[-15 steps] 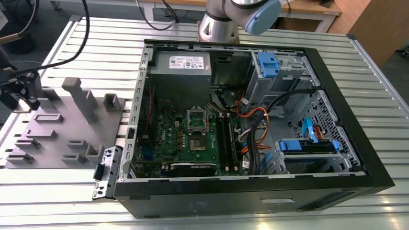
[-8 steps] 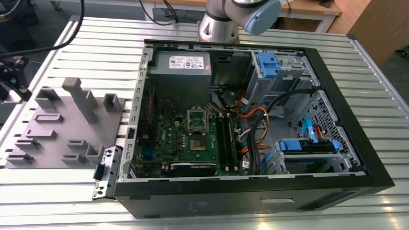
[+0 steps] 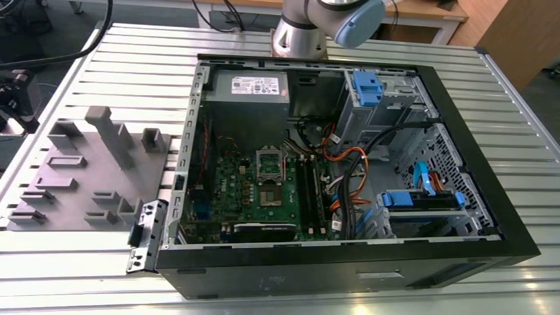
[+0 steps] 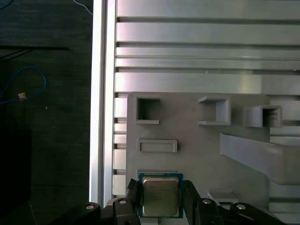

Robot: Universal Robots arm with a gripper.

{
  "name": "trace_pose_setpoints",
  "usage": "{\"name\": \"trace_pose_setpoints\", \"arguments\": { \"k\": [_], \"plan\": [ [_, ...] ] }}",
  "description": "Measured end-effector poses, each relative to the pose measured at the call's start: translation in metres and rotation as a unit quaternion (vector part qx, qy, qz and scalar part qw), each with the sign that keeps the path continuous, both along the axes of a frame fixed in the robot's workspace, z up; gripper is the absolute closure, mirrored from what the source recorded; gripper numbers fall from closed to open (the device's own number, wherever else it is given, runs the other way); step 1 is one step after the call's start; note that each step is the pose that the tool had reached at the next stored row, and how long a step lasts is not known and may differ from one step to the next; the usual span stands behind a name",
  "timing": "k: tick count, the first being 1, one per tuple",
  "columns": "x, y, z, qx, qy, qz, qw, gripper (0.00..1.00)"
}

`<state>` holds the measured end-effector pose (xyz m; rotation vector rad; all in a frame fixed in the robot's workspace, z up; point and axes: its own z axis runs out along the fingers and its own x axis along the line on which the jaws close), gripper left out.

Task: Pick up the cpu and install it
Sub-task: 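Pick up the cpu and move it towards the insertion slot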

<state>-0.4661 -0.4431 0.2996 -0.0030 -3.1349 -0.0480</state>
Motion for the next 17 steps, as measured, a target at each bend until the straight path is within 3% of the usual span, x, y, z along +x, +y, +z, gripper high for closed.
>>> {"name": "trace_pose_setpoints", "arguments": {
  "k": [3,6,17],
  "plan": [
    [0.0000,0.0000,0.0026,-0.0001,0.0002,0.000,1.00000,0.53],
    [0.0000,0.0000,0.0101,0.0000,0.0001,0.000,1.00000,0.53],
    [0.0000,0.0000,0.0495,0.0000,0.0000,0.000,1.00000,0.53]
  ]
}}
